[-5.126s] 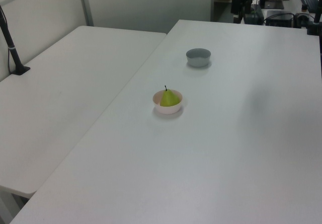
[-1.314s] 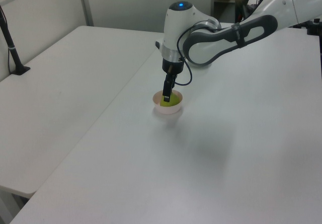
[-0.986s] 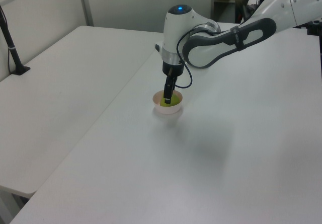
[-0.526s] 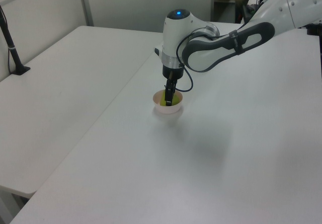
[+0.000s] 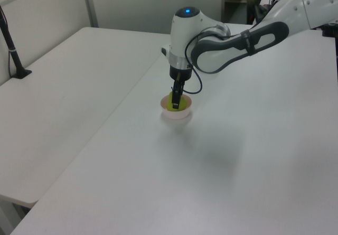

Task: Pick up a pear from the bowl
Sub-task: 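Close the gripper on the green pear, then lift the pear out of the pink bowl and carry it toward the grey bowl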

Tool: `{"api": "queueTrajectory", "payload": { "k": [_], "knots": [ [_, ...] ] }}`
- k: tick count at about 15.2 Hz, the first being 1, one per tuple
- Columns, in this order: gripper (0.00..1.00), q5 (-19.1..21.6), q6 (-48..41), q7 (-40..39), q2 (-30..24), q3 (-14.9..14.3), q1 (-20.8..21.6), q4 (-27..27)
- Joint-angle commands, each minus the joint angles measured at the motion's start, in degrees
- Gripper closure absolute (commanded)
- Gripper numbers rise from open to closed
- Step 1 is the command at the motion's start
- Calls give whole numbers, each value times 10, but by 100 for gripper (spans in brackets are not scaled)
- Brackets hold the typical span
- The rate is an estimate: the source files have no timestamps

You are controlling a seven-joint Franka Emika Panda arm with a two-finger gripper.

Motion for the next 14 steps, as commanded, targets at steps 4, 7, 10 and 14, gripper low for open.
{"api": "queueTrajectory", "payload": {
  "k": [4,7,10,14],
  "knots": [
    [68,-2,-18,-9,-71,-12,7,-6],
    [68,1,-28,-9,-108,-7,-2,-22],
    [68,-4,-29,-9,-124,2,-22,-29],
    [68,-7,-30,-11,-141,3,-53,-33]
  ]
}}
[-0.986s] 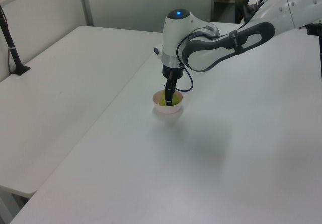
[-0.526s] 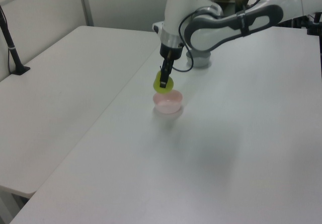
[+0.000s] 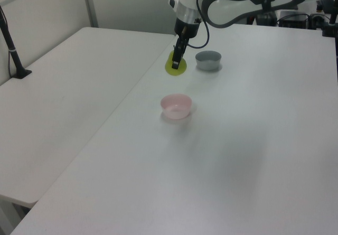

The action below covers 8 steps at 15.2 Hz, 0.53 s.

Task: Pick up a pear from the bowl
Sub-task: 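Lift the pear out of the pink bowl and carry it toward the grey bowl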

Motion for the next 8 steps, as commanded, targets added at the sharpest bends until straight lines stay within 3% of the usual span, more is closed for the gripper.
{"api": "queueTrajectory", "payload": {
  "k": [1,3,6,8],
  "knots": [
    [68,-11,-6,-12,-40,6,-31,-38],
    [68,-14,-12,-54,-87,7,-53,-98],
    [68,-14,-12,-73,-131,9,-83,-141],
    [68,-14,-4,-114,-166,24,-109,-195]
  ]
}}
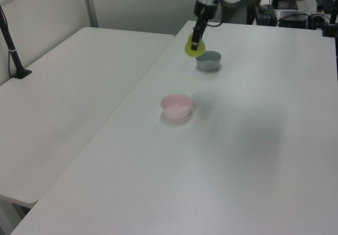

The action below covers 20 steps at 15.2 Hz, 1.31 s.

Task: Pick up a pear from the bowl
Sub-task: 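Lift the pear out of the pink bowl and carry it toward the grey bowl, then lower the held pear onto the table between the two bowls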

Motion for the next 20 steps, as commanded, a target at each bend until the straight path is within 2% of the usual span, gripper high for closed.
{"api": "queueTrajectory", "payload": {
  "k": [1,7,20],
  "knots": [
    [68,-11,8,-65,-99,23,-36,-133],
    [68,-12,73,-108,-130,24,-46,-239],
    [67,-35,112,-108,-31,23,-30,-242]
  ]
}}
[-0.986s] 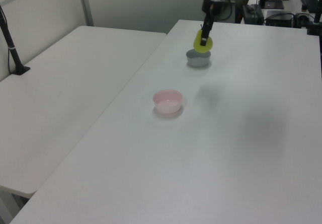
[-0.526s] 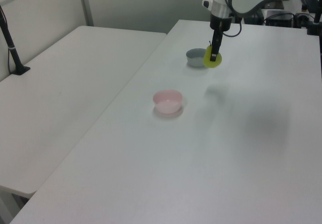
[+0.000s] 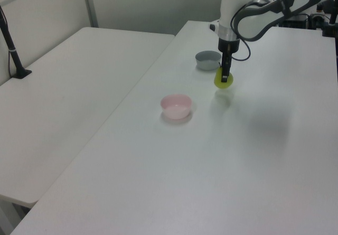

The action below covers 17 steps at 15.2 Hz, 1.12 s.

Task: Pick up a pear from the bowl
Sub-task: 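Lower the held pear onto the table between the two bowls, then open the gripper to release the pear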

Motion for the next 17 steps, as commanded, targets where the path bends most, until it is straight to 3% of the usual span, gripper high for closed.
{"api": "queueTrajectory", "payload": {
  "k": [1,4,6,7,8,13,17],
  "knots": [
    [67,-14,25,-7,7,-1,7,-3],
    [62,-15,29,-5,14,-1,7,-3],
    [36,-15,28,-4,13,-1,7,-3],
    [12,-13,28,-1,11,-1,7,-2],
    [0,-9,26,0,9,-1,6,-2],
    [0,-7,-21,22,-14,-4,7,15],
    [0,-7,-118,131,-49,-4,5,52]
  ]
}}
